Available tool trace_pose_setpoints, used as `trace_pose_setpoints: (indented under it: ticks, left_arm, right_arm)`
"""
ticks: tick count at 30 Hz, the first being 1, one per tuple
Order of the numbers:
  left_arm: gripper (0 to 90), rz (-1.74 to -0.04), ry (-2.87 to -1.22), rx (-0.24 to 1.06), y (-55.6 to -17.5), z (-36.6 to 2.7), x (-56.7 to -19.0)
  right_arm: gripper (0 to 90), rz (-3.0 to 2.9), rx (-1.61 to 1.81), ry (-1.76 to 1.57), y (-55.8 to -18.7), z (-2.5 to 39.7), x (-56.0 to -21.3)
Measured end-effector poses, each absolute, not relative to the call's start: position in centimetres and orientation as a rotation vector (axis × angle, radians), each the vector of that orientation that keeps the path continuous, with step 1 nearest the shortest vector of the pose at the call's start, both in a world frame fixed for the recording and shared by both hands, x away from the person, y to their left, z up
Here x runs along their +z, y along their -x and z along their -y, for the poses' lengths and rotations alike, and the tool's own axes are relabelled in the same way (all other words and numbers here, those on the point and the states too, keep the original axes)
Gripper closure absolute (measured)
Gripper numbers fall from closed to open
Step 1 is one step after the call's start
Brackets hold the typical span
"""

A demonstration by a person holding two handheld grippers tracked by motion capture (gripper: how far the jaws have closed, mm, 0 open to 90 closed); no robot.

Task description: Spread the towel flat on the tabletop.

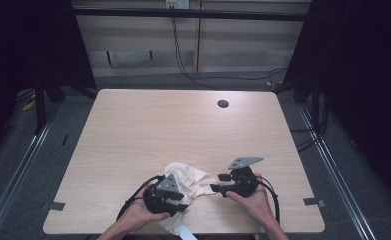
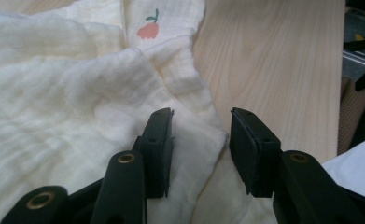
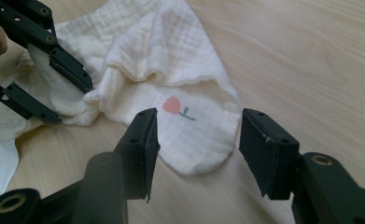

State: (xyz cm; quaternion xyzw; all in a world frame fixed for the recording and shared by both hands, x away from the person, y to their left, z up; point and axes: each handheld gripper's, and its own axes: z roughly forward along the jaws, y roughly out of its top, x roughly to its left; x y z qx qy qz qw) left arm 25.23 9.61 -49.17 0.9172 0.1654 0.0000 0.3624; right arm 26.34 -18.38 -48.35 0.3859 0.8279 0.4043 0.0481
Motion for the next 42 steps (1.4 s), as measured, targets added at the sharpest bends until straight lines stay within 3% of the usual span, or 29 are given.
trace_pose_setpoints:
  ticks: [1, 3, 10, 13, 23, 30, 42]
  left_arm:
    - [59.4, -0.412, -2.368, 0.030, -25.0, -9.5, -49.2]
    - [72.7, -0.433, -2.364, 0.041, -25.1, -9.6, -49.2]
    - [83.3, -0.502, -2.228, -0.157, -26.2, -10.5, -48.9]
    - [86.3, -0.512, -2.196, -0.162, -26.3, -10.8, -48.6]
    - [87.6, -0.511, -2.124, -0.120, -26.8, -12.5, -46.5]
    - [87.9, -0.584, -2.026, -0.025, -28.0, -16.6, -44.2]
    - [88.1, -0.658, -1.948, 0.024, -28.3, -20.5, -43.8]
  right_arm:
    - [47.1, -2.524, 1.234, -1.178, -26.3, 18.4, -48.3]
    - [46.3, -2.521, 1.234, -1.181, -26.3, 18.4, -48.3]
    - [43.7, -2.524, 1.242, -1.188, -26.3, 18.4, -48.4]
    - [43.7, -2.516, 1.254, -1.211, -26.6, 18.6, -48.5]
    - [44.4, -2.518, 1.252, -1.200, -26.5, 18.6, -48.4]
    - [48.8, -2.498, 1.259, -1.205, -26.8, 19.0, -48.2]
    - [52.1, -2.491, 1.267, -1.219, -26.7, 18.8, -48.3]
